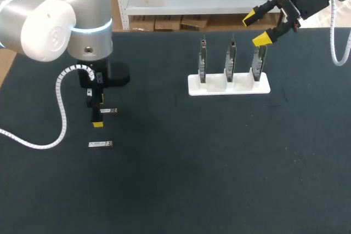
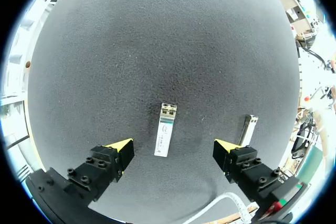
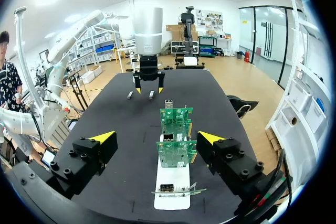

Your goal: Pick up the optical module with the left hand, and insert it into the network port with the right hand.

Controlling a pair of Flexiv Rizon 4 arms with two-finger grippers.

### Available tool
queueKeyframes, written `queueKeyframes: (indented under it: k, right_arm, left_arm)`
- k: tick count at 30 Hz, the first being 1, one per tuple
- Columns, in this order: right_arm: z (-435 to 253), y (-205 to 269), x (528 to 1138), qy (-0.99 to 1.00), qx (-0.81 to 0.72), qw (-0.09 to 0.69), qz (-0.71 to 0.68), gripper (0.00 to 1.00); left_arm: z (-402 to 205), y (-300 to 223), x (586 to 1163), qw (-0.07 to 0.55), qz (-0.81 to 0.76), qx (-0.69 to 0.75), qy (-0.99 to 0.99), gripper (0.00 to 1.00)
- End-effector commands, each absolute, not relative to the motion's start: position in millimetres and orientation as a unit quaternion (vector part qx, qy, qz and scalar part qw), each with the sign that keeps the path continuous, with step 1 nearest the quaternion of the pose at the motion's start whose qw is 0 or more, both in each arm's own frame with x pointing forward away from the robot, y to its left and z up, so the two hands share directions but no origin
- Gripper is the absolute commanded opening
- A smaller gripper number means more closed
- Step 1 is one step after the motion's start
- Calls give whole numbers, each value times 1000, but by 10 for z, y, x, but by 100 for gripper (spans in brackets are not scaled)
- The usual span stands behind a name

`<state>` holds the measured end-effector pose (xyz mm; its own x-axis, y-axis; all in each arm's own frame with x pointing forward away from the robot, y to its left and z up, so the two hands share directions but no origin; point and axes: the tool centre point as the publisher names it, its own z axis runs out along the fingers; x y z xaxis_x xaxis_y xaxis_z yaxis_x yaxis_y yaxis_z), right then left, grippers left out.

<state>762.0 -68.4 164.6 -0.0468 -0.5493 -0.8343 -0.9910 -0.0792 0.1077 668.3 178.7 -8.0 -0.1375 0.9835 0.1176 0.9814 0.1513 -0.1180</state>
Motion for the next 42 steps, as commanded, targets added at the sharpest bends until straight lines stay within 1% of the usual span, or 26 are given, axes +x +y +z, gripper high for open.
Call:
queueKeyframes:
  k: [1, 2, 3, 4, 5, 6, 7, 8, 29, 31, 36, 42]
  right_arm:
    - [1645, -679, 7616, 614, -627, 289, 382, 100]
    - [1645, -679, 7616, 614, -627, 289, 382, 100]
    - [1645, -679, 7616, 614, -627, 289, 382, 100]
    - [1645, -679, 7616, 614, -627, 289, 382, 100]
    - [1645, -679, 7616, 614, -627, 289, 382, 100]
    - [1645, -679, 7616, 614, -627, 289, 382, 100]
    - [1645, -679, 7616, 614, -627, 289, 382, 100]
    - [1645, -679, 7616, 614, -627, 289, 382, 100]
    - [1645, -679, 7616, 614, -627, 289, 382, 100]
    - [1645, -679, 7616, 614, -627, 289, 382, 100]
    - [1645, -679, 7616, 614, -627, 289, 382, 100]
    - [1645, -679, 7616, 614, -627, 289, 382, 100]
  left_arm:
    - [-86, 1791, 6708, 84, 8, -652, -754, 100]
    - [-86, 1793, 6707, 84, 8, -652, -754, 100]
    - [-88, 1795, 6706, 83, 8, -652, -753, 80]
    - [-91, 1797, 6704, 83, 8, -652, -753, 65]
    - [-95, 1798, 6702, 83, 9, -652, -754, 49]
    - [-99, 1799, 6700, 83, 9, -652, -754, 37]
    - [-104, 1800, 6698, 83, 9, -651, -755, 28]
    - [-107, 1802, 6696, 83, 10, -650, -755, 0]
    - [-112, 1841, 6658, 80, 26, -642, -762, 0]
    - [-62, 1865, 6655, 63, 48, -645, -760, 0]
    - [126, 1913, 6720, -14, 133, -645, -752, 0]
    - [554, 1766, 6809, -97, 189, -667, -714, 0]
